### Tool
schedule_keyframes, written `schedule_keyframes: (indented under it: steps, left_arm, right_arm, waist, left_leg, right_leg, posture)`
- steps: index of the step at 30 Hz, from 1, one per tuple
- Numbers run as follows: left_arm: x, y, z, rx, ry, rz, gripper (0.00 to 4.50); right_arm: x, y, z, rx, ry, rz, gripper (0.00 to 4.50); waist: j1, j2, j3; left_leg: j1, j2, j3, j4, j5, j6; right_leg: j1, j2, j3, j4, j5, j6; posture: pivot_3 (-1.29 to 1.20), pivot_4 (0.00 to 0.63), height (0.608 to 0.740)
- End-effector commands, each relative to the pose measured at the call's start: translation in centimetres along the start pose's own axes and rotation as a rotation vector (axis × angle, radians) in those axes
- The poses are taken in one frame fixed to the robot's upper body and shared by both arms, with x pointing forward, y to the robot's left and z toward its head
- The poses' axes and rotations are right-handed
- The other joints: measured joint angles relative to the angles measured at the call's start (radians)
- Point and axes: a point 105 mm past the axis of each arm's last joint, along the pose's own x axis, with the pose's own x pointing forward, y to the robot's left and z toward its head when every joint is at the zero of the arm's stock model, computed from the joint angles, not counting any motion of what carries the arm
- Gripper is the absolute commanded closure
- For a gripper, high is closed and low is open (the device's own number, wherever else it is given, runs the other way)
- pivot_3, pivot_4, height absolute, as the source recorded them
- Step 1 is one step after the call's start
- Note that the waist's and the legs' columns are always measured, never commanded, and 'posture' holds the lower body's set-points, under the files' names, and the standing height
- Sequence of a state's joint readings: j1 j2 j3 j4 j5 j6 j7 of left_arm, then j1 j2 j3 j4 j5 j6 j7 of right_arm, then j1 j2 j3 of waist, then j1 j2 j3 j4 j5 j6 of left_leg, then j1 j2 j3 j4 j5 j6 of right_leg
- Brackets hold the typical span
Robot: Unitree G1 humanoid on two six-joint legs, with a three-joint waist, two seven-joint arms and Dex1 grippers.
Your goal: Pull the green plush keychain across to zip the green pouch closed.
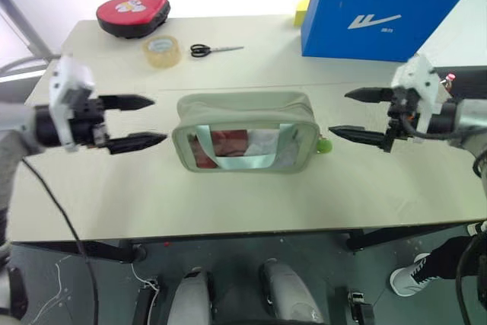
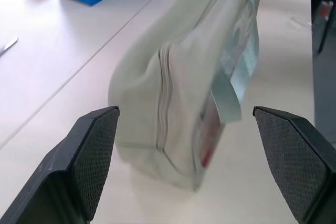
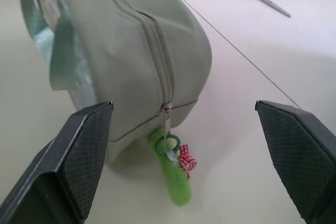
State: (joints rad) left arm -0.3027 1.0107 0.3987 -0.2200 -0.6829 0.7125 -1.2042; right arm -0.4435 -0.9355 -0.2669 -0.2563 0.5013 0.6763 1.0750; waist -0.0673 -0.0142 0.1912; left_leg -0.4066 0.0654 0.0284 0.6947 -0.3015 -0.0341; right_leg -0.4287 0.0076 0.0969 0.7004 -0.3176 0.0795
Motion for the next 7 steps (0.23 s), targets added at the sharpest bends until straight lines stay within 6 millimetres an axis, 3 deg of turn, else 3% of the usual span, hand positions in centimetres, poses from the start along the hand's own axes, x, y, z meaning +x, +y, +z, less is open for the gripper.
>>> schedule_keyframes:
  steps: [1, 7]
  left_arm:
    - [-1.0, -1.2, 0.2, -0.006, -0.025, 0.050, 0.02]
    - [-1.2, -3.0, -1.6, -0.089, -0.022, 0.074, 0.02]
  right_arm:
    - [-1.0, 1.7, 1.1, -0.031, -0.059, 0.008, 0.00]
    - [-2.1, 3.5, -0.5, -0.003, -0.004, 0.026, 0.00]
  waist:
    - [0.008, 0.000, 0.000]
    - [0.027, -0.001, 0.000]
  left_leg:
    - [0.000, 0.000, 0.000, 0.000, 0.000, 0.000]
    - [0.001, -0.001, 0.000, 0.003, 0.000, 0.000]
  right_leg:
    - [0.000, -0.001, 0.000, 0.000, 0.000, 0.000]
    - [0.004, -0.002, -0.001, 0.000, 0.000, 0.000]
  posture:
    - [0.00, 0.150, 0.737]
    - [0.00, 0.150, 0.737]
